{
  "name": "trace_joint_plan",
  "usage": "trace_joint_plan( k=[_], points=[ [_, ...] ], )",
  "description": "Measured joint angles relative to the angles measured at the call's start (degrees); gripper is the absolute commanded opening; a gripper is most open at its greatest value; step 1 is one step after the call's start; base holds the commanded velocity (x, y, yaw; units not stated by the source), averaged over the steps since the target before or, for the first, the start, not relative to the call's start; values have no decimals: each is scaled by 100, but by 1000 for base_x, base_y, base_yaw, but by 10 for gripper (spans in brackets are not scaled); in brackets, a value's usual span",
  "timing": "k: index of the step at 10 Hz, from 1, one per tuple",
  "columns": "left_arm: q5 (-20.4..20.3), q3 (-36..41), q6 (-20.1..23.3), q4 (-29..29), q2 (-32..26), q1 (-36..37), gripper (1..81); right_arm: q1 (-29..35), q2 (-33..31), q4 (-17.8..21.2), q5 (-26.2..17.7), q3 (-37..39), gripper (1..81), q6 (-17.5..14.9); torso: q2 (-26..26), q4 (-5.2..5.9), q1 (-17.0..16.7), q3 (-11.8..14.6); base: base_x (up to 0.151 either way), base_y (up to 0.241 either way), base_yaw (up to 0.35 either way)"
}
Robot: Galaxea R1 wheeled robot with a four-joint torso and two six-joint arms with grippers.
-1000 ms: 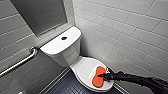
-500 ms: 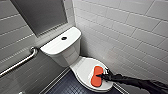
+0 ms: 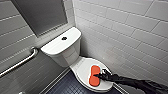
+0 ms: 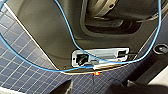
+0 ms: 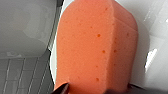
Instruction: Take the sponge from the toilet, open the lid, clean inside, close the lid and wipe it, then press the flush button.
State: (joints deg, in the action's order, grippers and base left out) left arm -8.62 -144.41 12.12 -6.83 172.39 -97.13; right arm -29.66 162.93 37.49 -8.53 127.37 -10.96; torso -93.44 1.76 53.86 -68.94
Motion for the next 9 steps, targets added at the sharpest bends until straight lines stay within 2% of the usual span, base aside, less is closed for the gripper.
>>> trace_joint_plan(
  k=[1,2,3,7,9],
  points=[
    [-4,0,0,0,0,2,811,-10,11,-9,10,20,811,-1,0,0,-2,2,0,0,0],
    [0,0,0,0,0,-2,811,-21,28,-50,11,52,10,-67,0,0,-5,2,0,0,0],
    [0,9,1,-4,0,-11,811,-201,111,-45,305,223,10,49,0,0,-5,2,0,0,0],
    [-4,11,0,-2,5,-29,811,-206,91,-74,336,194,10,49,0,0,-5,0,0,0,0],
    [-24,12,1,0,33,-29,811,-197,-155,-116,291,-151,10,49,0,0,-5,0,0,0,0]
  ],
)
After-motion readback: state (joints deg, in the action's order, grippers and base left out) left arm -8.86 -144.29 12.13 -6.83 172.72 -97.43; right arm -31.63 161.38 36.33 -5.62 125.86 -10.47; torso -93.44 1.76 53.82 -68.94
